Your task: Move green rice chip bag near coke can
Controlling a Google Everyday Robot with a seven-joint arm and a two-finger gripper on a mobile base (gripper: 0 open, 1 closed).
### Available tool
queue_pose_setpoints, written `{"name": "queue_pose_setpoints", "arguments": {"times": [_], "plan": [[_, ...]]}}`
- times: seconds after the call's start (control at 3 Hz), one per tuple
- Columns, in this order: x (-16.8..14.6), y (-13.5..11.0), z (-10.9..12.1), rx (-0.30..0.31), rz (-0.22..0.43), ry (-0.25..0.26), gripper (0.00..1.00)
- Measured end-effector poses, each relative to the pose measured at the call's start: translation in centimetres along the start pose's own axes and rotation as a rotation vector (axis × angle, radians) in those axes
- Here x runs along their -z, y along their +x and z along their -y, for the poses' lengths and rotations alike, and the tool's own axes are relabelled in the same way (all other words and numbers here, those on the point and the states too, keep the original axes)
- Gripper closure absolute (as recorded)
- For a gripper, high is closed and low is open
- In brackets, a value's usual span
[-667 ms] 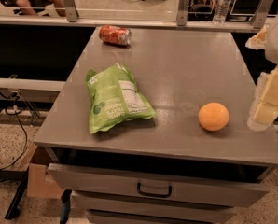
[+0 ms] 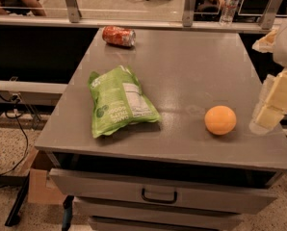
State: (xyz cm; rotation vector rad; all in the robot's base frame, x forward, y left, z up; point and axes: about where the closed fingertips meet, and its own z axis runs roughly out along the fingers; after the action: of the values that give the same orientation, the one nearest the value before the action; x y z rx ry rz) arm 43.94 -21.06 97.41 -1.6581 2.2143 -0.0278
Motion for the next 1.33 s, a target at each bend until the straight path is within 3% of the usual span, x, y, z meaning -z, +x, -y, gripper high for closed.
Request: {"name": "queue_pose_setpoints", "arguments": {"times": [0.67, 1.0, 1.33], "plan": [[-4.1, -5.2, -0.1, -0.129, 0.319, -0.028, 0.0], [-6.5, -8.3, -0.1, -0.152, 0.407, -0.015, 0.0], [-9.8, -10.8, 0.1, -0.186, 0.445, 0.014, 0.0]]}}
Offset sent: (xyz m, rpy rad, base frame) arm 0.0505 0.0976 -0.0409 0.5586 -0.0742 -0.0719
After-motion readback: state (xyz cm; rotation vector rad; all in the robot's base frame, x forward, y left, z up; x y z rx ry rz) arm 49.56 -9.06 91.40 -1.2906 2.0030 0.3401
